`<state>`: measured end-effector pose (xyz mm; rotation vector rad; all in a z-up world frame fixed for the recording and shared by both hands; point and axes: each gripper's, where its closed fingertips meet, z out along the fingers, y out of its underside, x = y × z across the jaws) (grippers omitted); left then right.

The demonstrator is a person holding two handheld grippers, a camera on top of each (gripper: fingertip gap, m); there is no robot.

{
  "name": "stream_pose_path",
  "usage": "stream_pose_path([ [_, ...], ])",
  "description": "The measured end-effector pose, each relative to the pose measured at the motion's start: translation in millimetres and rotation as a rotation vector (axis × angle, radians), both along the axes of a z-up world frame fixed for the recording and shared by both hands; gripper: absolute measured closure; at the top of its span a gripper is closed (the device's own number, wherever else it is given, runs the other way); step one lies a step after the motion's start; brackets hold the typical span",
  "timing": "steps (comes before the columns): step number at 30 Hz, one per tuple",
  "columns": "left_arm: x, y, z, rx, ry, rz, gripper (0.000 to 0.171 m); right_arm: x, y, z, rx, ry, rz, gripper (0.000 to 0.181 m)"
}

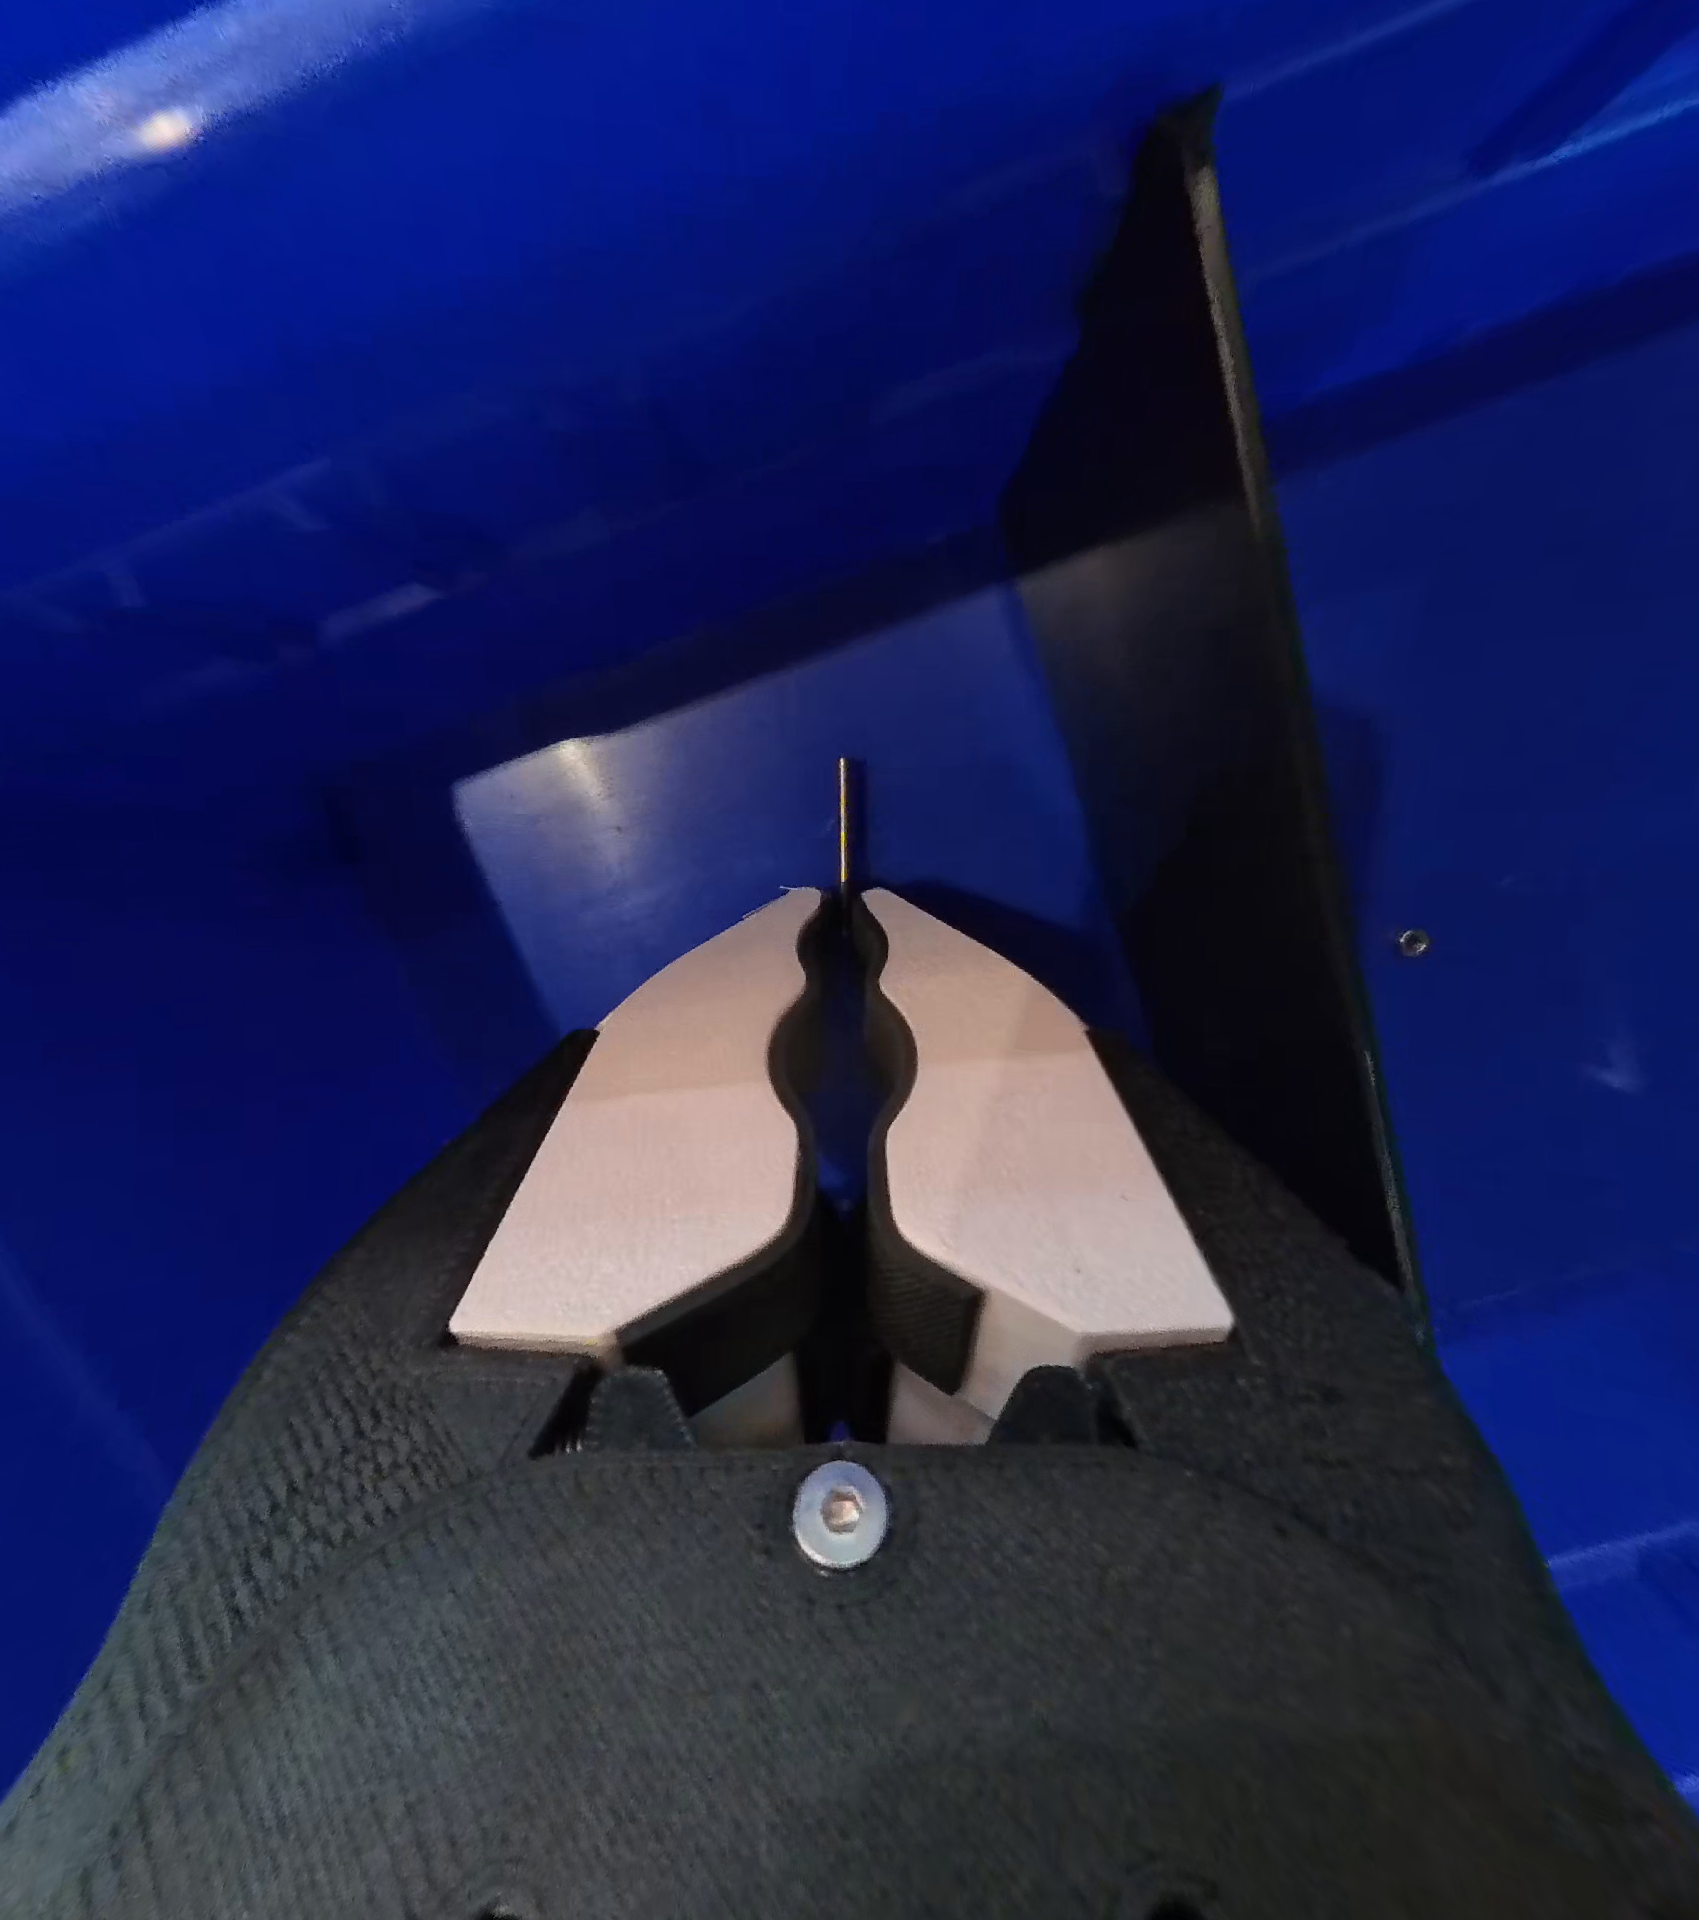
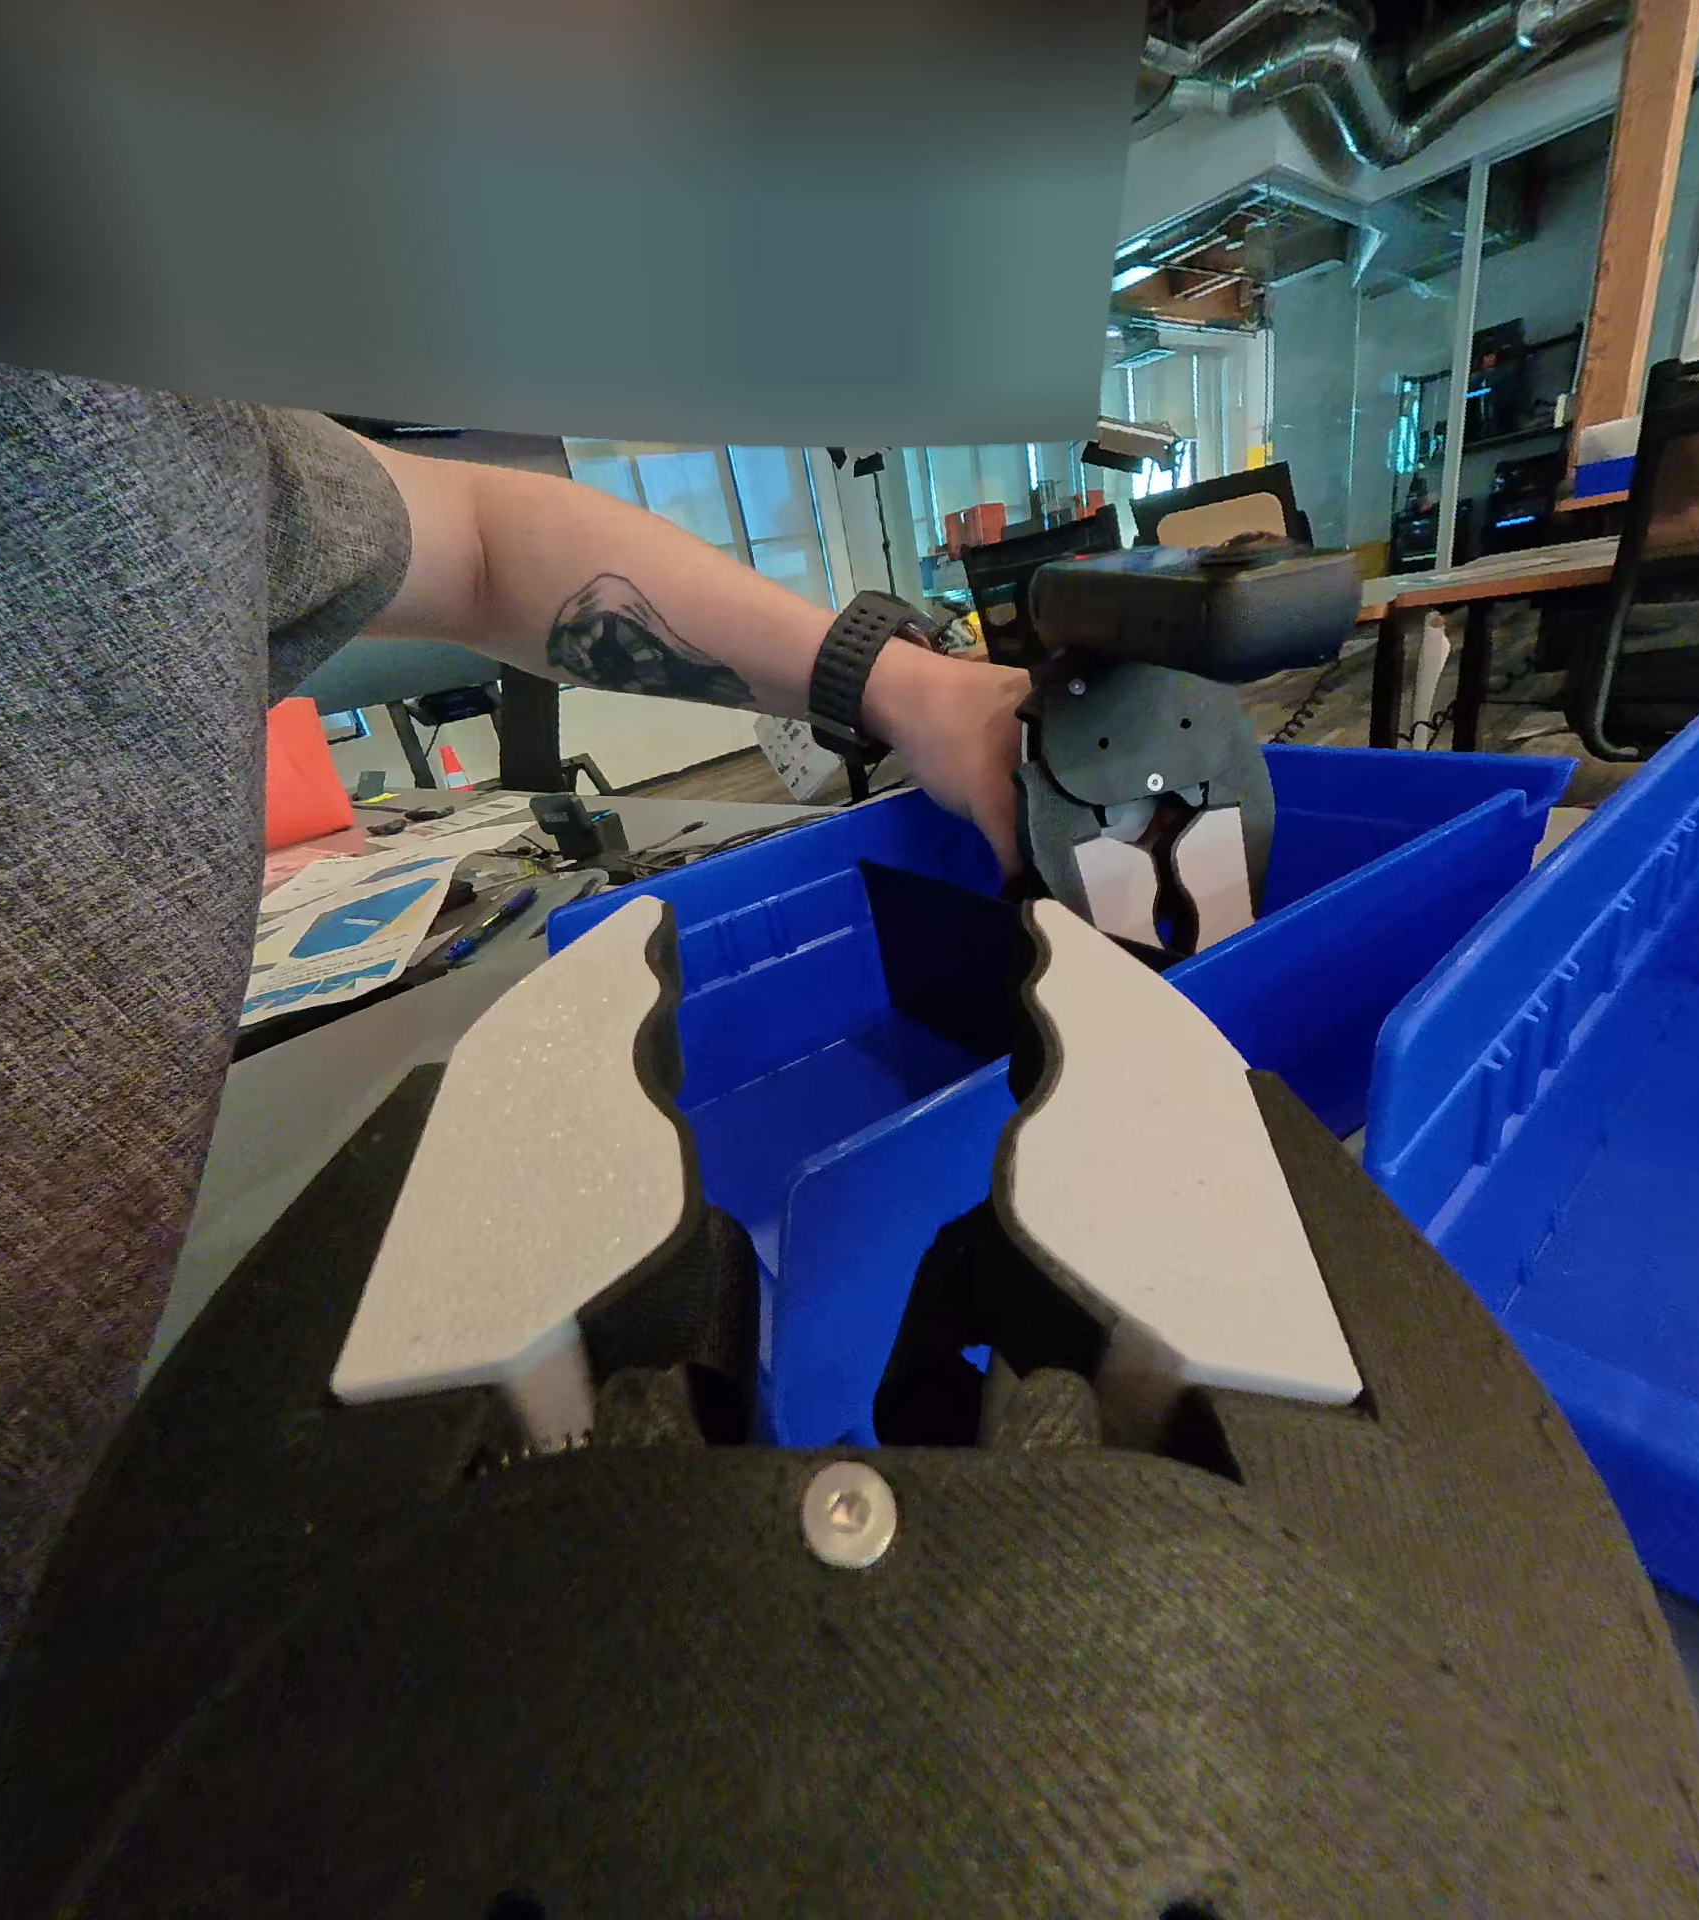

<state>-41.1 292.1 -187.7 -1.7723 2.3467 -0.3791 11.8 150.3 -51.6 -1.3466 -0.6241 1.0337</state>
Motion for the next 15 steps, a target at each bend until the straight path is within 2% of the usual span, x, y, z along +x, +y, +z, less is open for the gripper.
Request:
stream_pose_path([
  [4, 2.7, 3.1, 5.8, 0.009, -0.019, 0.014, 0.169, 0.7, 0.1, -0.4, -0.001, 0.001, 0.001, 0.120],
  [8, 5.0, 9.4, 22.8, 0.025, -0.069, 0.075, 0.169, 1.9, 1.3, -0.6, 0.000, -0.004, 0.001, 0.120],
  [15, 8.0, 10.0, 87.8, 0.009, -0.259, 0.282, 0.170, 4.7, 9.3, 5.0, -0.011, -0.007, 0.006, 0.120],
])
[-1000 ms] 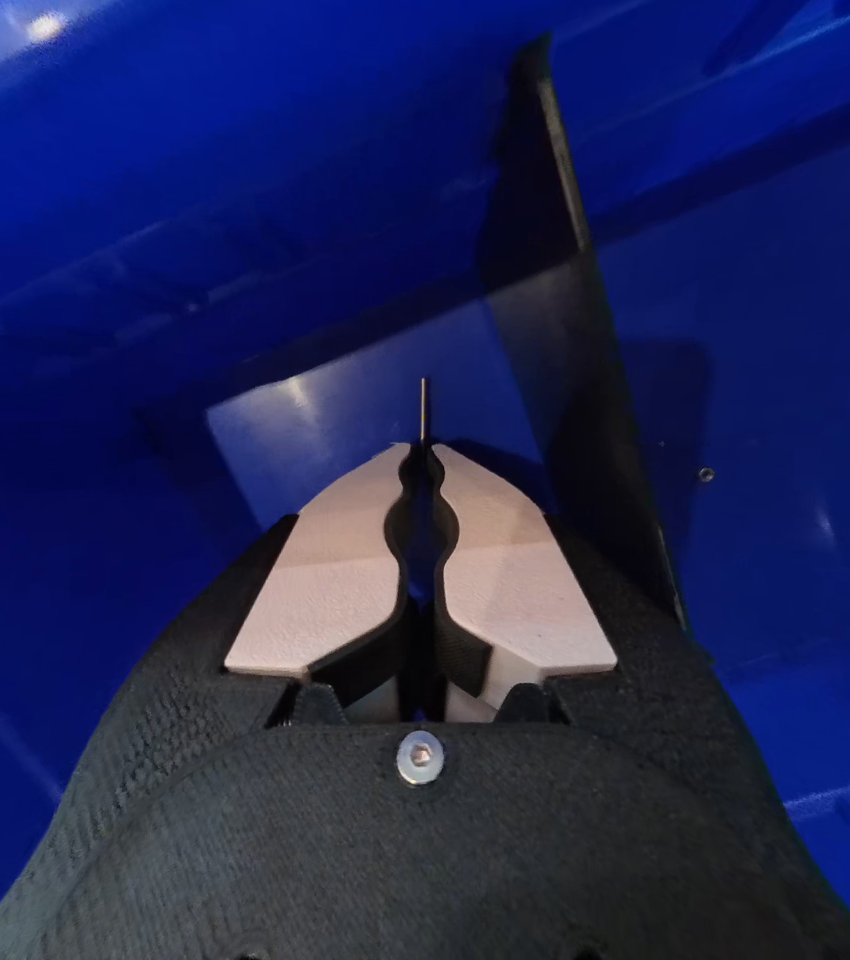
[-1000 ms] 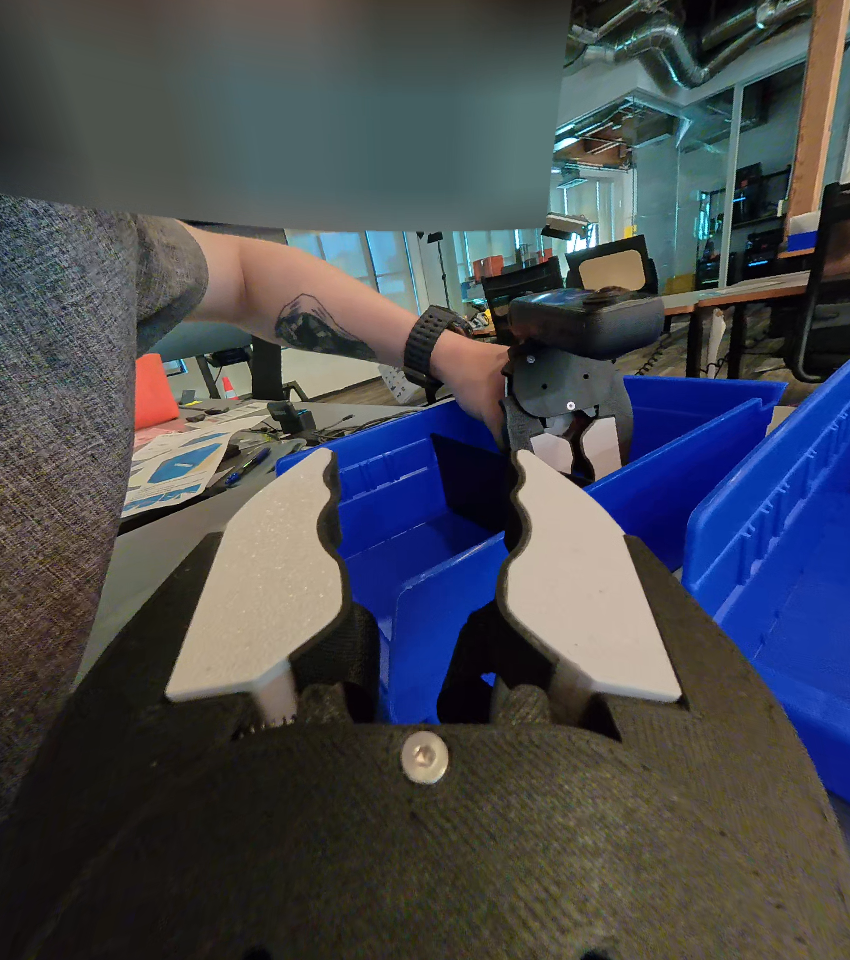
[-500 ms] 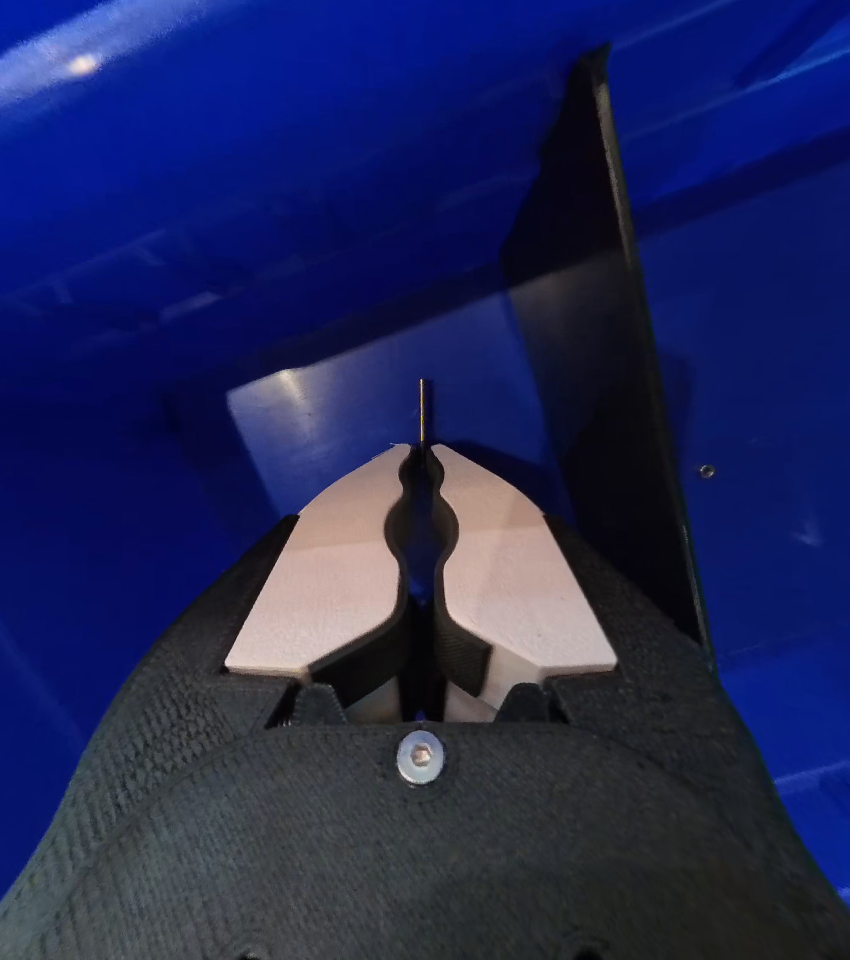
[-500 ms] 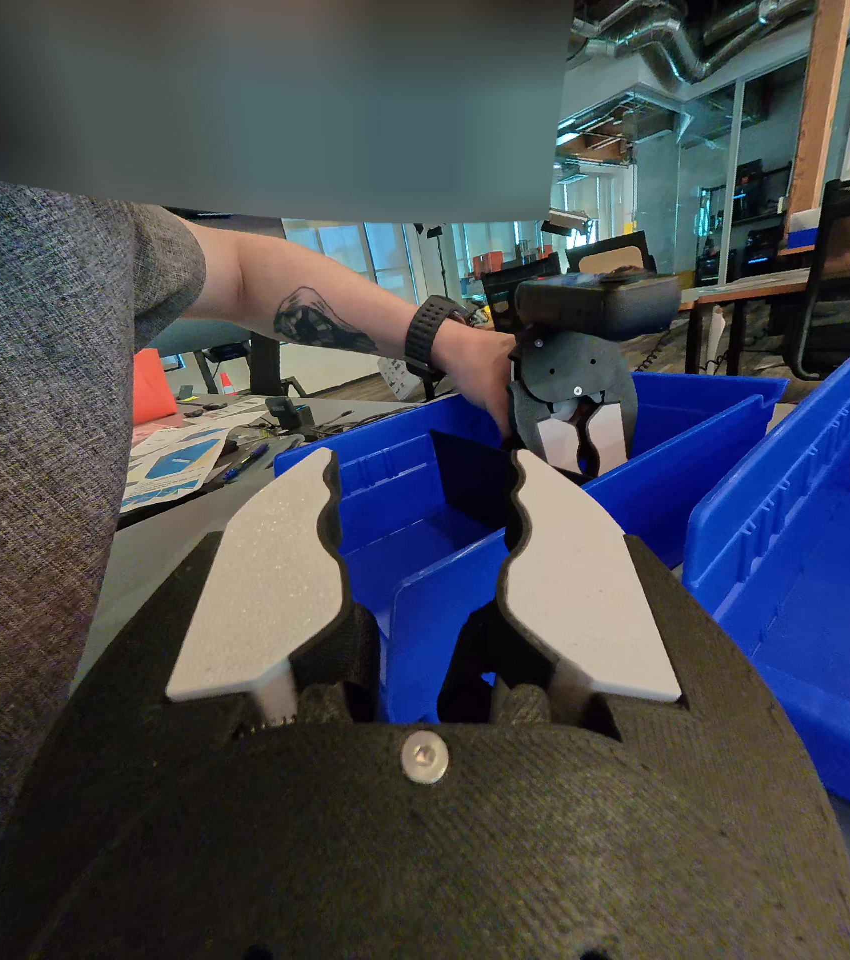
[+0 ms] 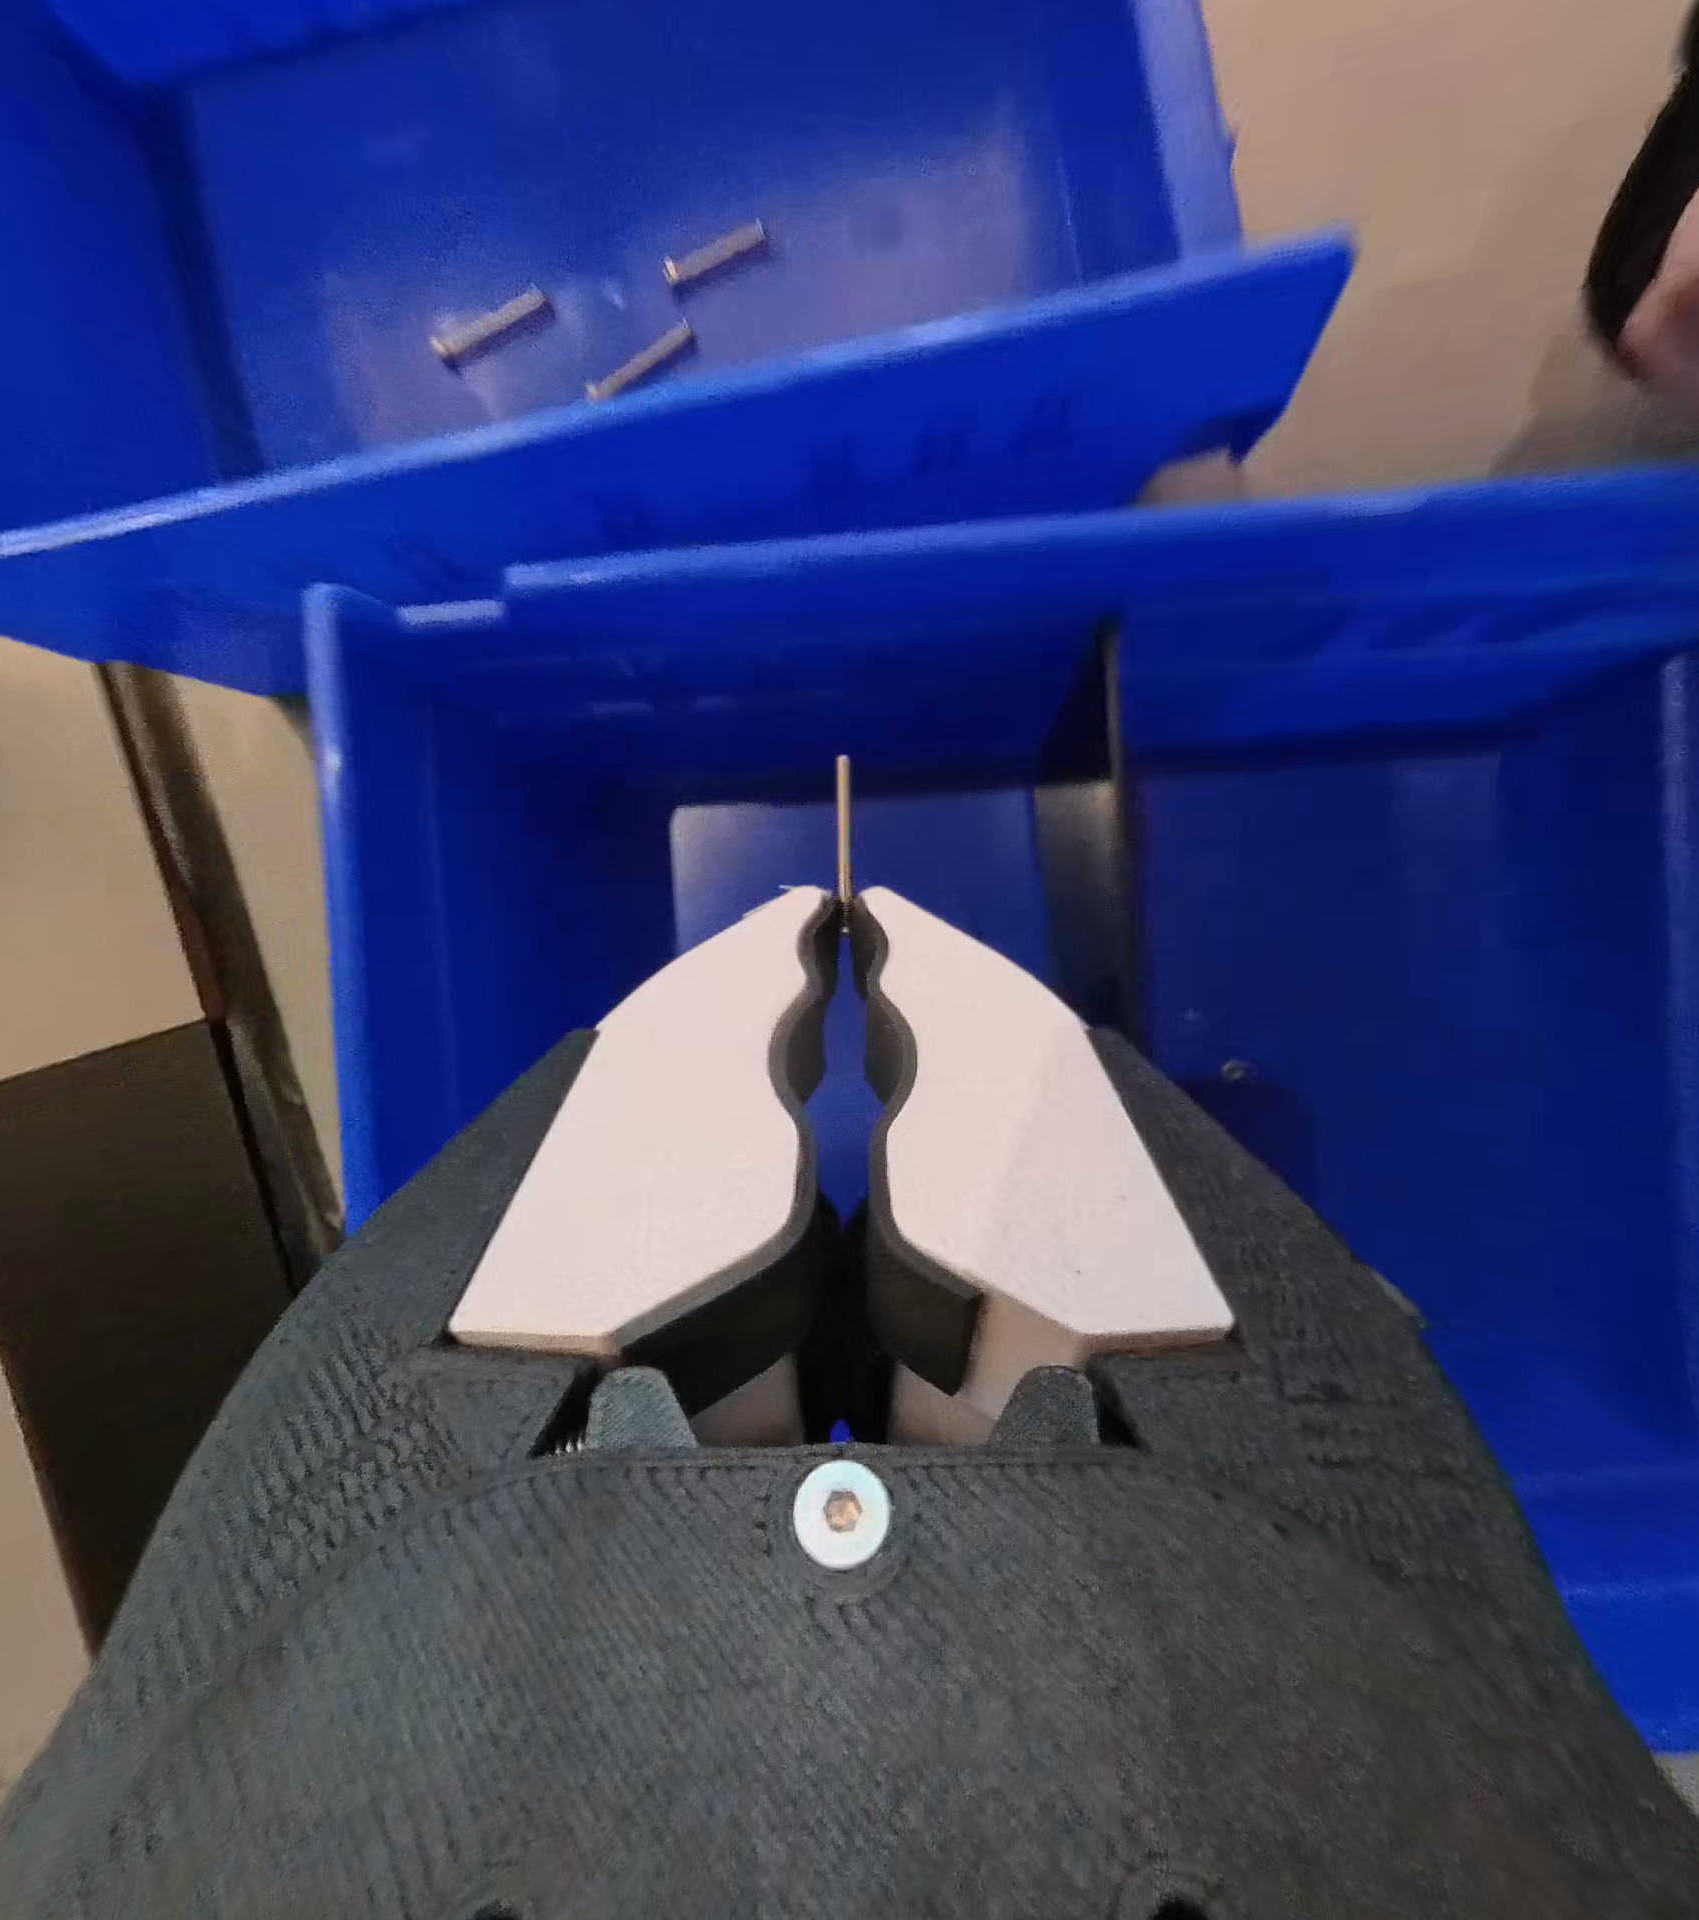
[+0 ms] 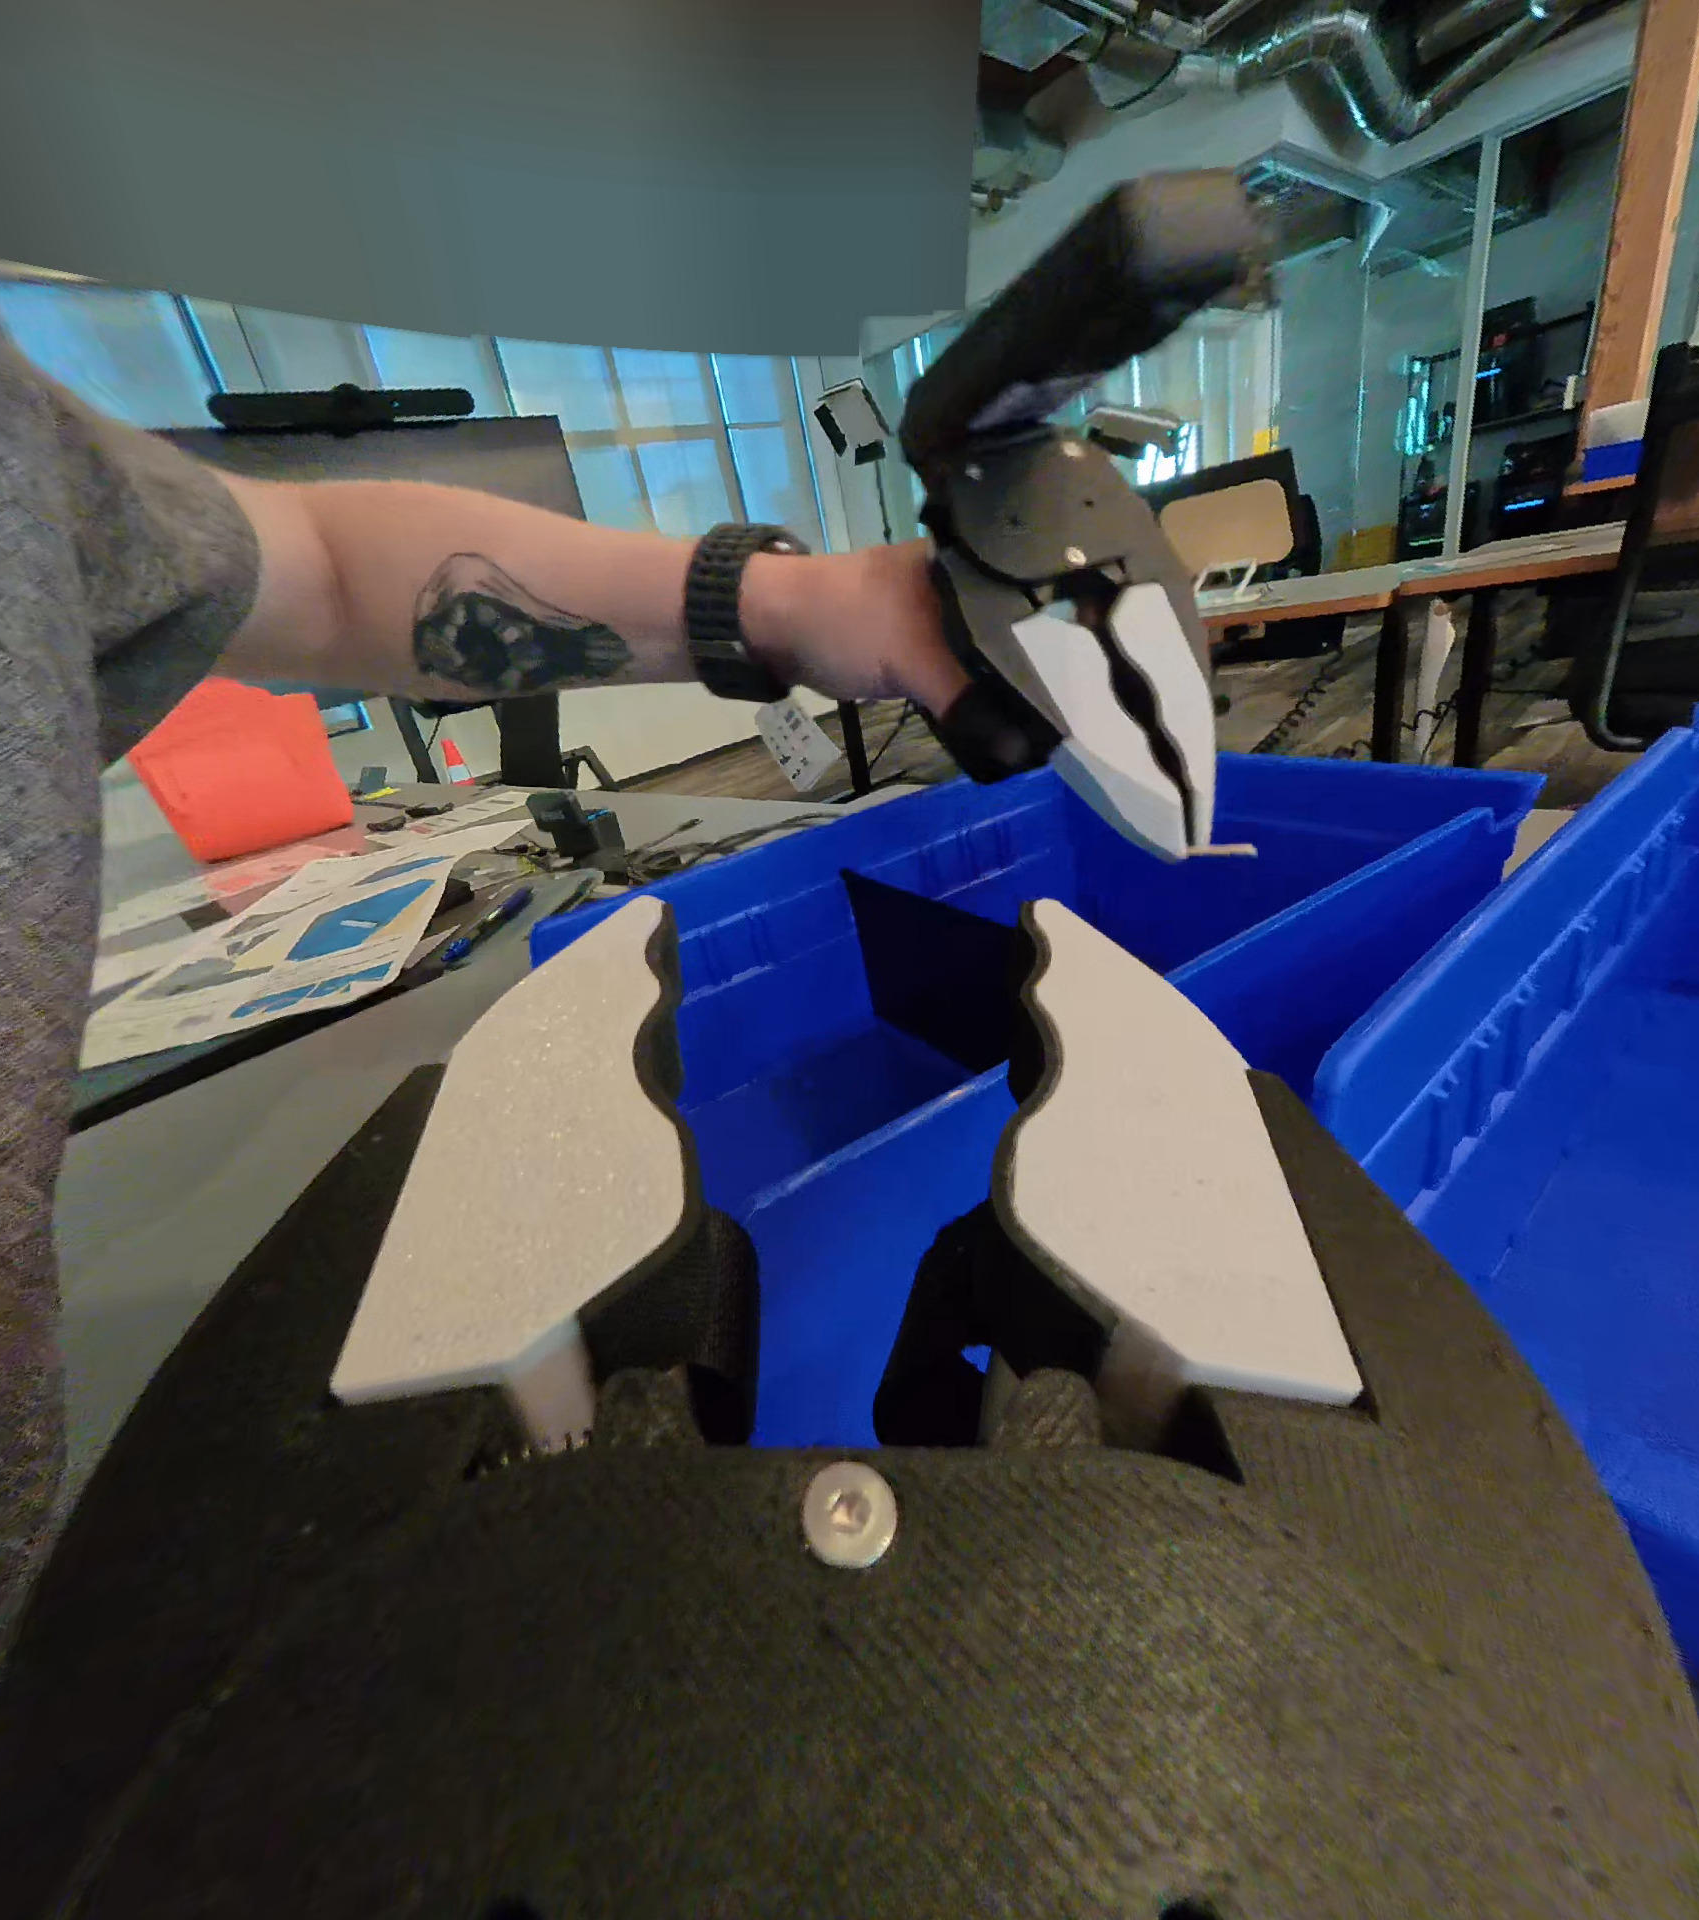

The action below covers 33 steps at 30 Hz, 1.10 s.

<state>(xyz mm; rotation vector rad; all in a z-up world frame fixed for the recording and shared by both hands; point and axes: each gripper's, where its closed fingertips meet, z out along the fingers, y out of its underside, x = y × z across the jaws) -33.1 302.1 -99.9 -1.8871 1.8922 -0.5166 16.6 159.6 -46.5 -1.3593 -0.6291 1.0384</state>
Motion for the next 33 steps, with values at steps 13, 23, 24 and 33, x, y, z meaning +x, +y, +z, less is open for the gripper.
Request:
stream_pose_path([
  [13, 7.7, -71.1, 98.5, -0.091, -0.374, 0.213, 0.169, 9.2, 37.2, 55.1, -0.191, 0.161, 0.010, 0.145],
  [23, 23.7, -141.8, 142.2, -0.146, -0.617, 0.221, 0.169, -21.6, 14.5, 98.6, -0.123, 0.219, 0.081, 0.149],
  [24, 24.2, -147.3, 144.4, -0.147, -0.633, 0.220, 0.169, -22.6, 10.5, 100.4, -0.121, 0.225, 0.091, 0.150],
  [33, 23.0, -177.9, 153.9, -0.145, -0.729, 0.232, 0.169, -29.8, -24.6, 118.2, -0.054, 0.232, 0.160, 0.160],
])
